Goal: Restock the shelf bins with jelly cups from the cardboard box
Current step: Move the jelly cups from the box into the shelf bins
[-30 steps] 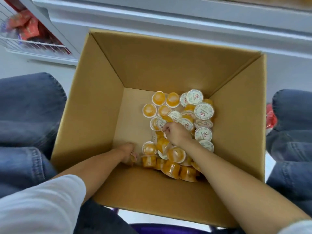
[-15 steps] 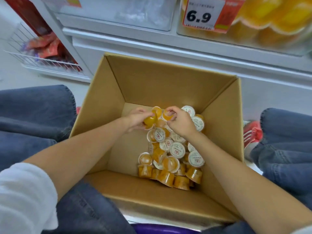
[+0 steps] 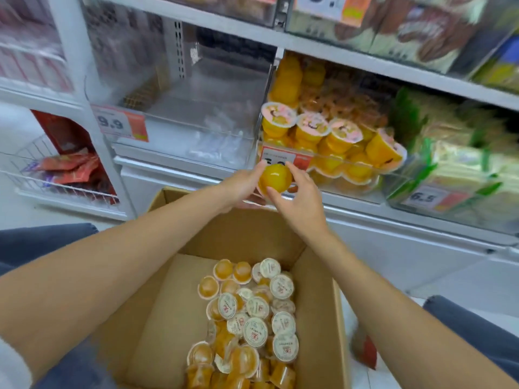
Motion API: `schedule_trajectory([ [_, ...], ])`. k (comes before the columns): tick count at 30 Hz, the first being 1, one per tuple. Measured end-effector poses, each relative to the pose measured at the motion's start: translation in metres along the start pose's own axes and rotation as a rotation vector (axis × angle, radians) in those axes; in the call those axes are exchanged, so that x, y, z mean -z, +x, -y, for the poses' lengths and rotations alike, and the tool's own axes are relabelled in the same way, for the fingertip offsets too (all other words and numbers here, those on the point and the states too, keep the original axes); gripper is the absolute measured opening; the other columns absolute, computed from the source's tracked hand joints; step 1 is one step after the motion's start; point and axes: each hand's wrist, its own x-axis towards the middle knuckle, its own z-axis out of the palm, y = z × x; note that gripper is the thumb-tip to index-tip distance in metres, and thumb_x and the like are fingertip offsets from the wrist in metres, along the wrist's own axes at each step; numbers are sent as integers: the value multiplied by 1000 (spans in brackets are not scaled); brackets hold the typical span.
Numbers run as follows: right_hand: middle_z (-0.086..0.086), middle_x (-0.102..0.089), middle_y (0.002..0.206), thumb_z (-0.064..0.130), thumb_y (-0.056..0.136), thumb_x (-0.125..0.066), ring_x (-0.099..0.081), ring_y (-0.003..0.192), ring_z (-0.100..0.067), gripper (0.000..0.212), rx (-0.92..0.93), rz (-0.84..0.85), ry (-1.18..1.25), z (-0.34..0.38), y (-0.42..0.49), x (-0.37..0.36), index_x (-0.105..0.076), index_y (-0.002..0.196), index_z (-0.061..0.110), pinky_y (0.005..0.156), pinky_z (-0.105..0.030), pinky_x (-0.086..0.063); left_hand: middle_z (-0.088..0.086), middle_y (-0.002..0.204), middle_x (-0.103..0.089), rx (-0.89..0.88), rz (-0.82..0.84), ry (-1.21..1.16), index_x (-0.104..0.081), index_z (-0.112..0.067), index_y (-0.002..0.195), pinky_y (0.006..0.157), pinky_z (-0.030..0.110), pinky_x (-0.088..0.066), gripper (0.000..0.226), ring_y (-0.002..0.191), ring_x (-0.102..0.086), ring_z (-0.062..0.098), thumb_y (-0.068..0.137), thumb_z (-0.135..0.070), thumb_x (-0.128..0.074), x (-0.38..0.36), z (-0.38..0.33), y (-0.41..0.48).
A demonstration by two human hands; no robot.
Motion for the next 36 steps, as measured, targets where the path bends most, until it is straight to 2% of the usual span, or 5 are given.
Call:
schedule_trajectory([
  [4,5,-56,115,30,79,-74,-56,104,-13,55,72,-177,53,21,21,27,-46,125,18,87,-32,-49,7,78,-69,-387,-328,291,-62,-12,78,71,41,-56,53,74,-68,26,96,-53,-34,3,-40,10],
  [8,7,-53,112,29,82,-71,-53,103,-11,47,105,-316,20,31,53,55,-47,122,20,87,-27,-46,-5,71,-54,-560,-637,345,-52,-14,79,55,31,-35,32,66,-49,12,98,-36,-40,12,-73,27],
  [19,-9,-53,108,15,96,-53,-56,105,-27,38,-209,-158,-251,8,196,69,-43,131,3,78,-28,-41,-4,65,-51,-618,-585,144,-42,-17,71,56,29,-42,26,62,-52,11,90,-32,-53,17,-83,104],
  [25,-13,-52,135,19,93,-57,-54,120,-32,49,-265,-87,-399,-1,239,56,-41,139,12,91,-32,-46,-4,64,-52,-627,-577,132,-41,-20,69,60,36,-44,24,68,-59,18,87,-32,-51,18,-84,109],
  [36,-11,-57,125,23,87,-66,-58,111,-30,46,-284,-176,-300,-8,243,53,-46,128,14,82,-32,-48,2,67,-60,-604,-580,108,-41,-22,68,64,40,-52,24,72,-67,21,85,-34,-54,18,-84,111],
])
